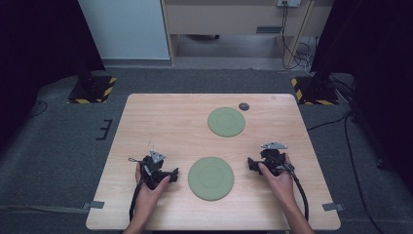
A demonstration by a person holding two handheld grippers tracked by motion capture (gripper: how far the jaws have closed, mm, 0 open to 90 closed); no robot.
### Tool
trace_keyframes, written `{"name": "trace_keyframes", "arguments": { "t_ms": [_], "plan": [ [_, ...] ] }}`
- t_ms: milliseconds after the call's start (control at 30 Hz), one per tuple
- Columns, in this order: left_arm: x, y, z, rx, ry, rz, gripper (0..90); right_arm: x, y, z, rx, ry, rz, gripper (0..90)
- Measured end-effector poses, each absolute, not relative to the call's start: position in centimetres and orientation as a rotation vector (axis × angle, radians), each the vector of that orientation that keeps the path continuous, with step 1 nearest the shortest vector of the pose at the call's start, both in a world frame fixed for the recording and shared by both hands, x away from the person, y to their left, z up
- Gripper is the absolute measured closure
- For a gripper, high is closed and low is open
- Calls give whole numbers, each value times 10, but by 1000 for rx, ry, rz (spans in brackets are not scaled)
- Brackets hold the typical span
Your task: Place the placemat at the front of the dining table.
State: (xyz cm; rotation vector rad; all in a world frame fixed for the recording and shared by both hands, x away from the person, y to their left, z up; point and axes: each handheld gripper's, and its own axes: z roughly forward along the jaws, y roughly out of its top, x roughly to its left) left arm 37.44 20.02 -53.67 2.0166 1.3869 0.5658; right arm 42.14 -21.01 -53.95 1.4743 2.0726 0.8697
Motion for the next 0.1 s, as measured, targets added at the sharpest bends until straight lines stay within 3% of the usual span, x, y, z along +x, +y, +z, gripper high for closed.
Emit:
{"name": "trace_keyframes", "arguments": {
  "t_ms": [100],
  "plan": [
    [374, 200, -537, 2016, 1387, 566, 0, 422, -210, -540, 1501, 2061, 857, 4]
  ]
}}
